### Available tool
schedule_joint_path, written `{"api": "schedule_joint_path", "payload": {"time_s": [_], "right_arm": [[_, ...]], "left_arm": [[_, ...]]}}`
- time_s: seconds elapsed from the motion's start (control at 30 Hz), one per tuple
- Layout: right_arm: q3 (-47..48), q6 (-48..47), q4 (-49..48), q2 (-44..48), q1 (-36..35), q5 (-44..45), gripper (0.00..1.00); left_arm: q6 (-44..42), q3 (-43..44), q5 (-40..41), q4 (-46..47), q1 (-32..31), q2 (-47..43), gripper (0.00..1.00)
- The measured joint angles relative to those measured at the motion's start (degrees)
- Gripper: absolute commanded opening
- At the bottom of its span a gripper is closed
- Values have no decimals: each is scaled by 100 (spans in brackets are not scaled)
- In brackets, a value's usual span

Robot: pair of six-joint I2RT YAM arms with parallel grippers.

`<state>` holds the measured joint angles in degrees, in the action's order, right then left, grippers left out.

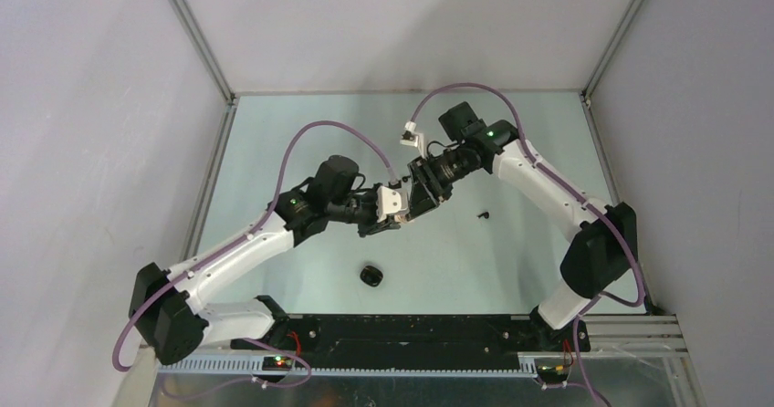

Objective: Insert the wireless bluetooth earbuds into the charging case
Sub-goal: Place the earbud in the charging case.

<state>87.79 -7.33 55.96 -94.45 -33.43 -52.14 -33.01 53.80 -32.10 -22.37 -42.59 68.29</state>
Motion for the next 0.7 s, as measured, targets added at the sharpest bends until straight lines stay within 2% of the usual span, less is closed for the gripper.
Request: {"api": "schedule_joint_path", "payload": {"time_s": [0.7], "right_arm": [[-98, -350, 96, 140, 186, -103, 46]], "left_arm": [[256, -4, -302, 278, 186, -221, 0]]}}
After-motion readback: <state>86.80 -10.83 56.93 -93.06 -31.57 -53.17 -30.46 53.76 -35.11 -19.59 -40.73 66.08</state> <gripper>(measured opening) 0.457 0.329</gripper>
